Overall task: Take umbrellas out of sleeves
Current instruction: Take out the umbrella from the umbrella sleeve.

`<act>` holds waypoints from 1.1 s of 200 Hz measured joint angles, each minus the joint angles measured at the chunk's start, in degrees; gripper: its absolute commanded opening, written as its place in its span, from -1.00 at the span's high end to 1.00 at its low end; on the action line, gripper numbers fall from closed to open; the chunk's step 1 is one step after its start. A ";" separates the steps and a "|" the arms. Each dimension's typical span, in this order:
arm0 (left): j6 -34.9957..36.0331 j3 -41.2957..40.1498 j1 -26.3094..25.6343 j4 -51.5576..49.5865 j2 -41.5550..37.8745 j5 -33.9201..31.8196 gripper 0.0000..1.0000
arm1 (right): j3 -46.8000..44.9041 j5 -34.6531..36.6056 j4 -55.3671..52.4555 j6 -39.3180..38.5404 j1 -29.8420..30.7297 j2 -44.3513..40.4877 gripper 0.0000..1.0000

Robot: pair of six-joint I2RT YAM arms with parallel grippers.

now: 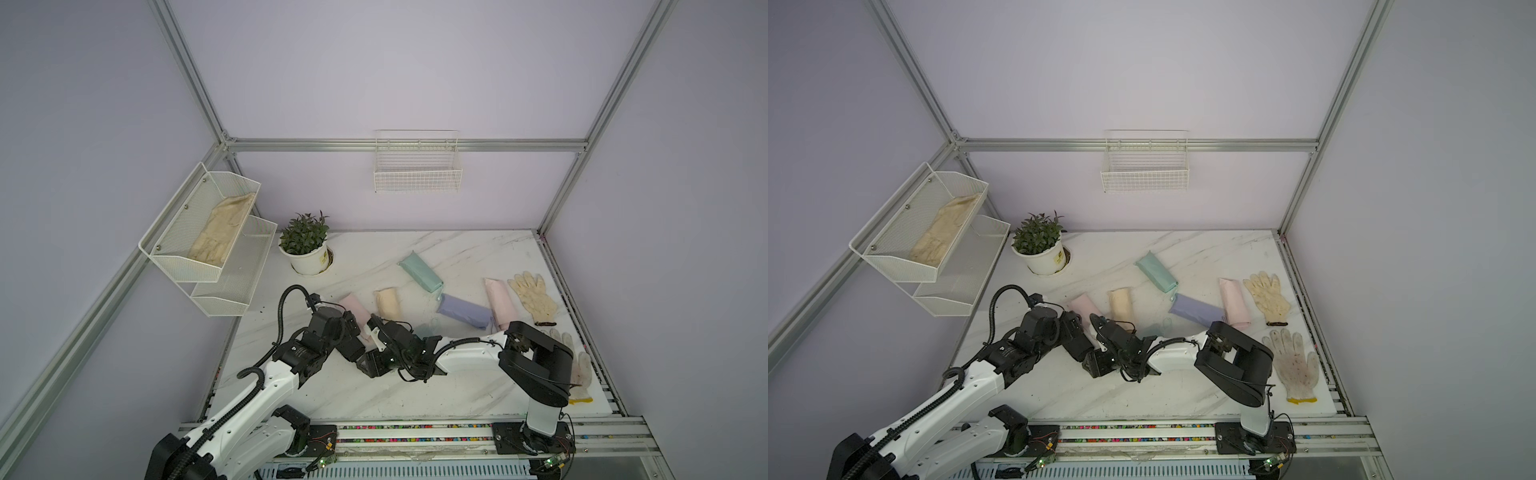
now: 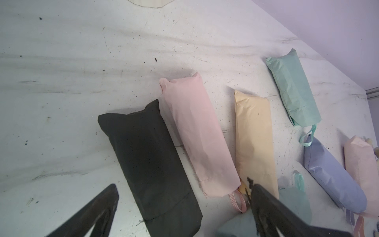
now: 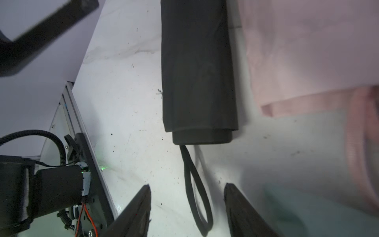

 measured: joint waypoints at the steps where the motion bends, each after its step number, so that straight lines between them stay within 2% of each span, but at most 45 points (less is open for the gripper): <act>1: 0.02 -0.07 0.02 0.07 -0.07 0.00 -1.00 | 0.11 0.13 -0.22 0.11 0.15 0.13 -0.02; 33: 0.20 -2.03 0.59 2.16 -0.96 0.59 -0.99 | 2.89 4.90 -4.94 0.22 3.30 1.88 0.26; 48: 0.63 -2.62 0.68 2.95 -1.01 0.72 -1.00 | 4.33 7.41 -7.04 0.20 4.35 2.56 0.29; 76: 1.29 -3.48 1.03 3.96 -1.55 1.01 -1.00 | 5.31 11.32 -9.25 0.44 5.07 3.02 0.48; 101: 1.57 -4.11 1.36 4.35 -2.67 1.07 -0.99 | 5.84 14.36 -10.93 0.85 5.07 3.02 0.55; 173: 1.73 -4.94 2.08 4.85 -3.80 1.49 -1.00 | 6.97 16.87 -12.76 0.72 5.20 3.69 0.73; 192: 1.73 -4.94 2.38 5.07 -3.80 1.70 -1.00 | 7.15 17.46 -13.31 0.42 5.33 3.78 1.00; 220: 1.73 -4.94 2.71 5.62 -3.61 2.16 -0.99 | 7.19 17.75 -13.46 0.33 5.38 3.78 1.00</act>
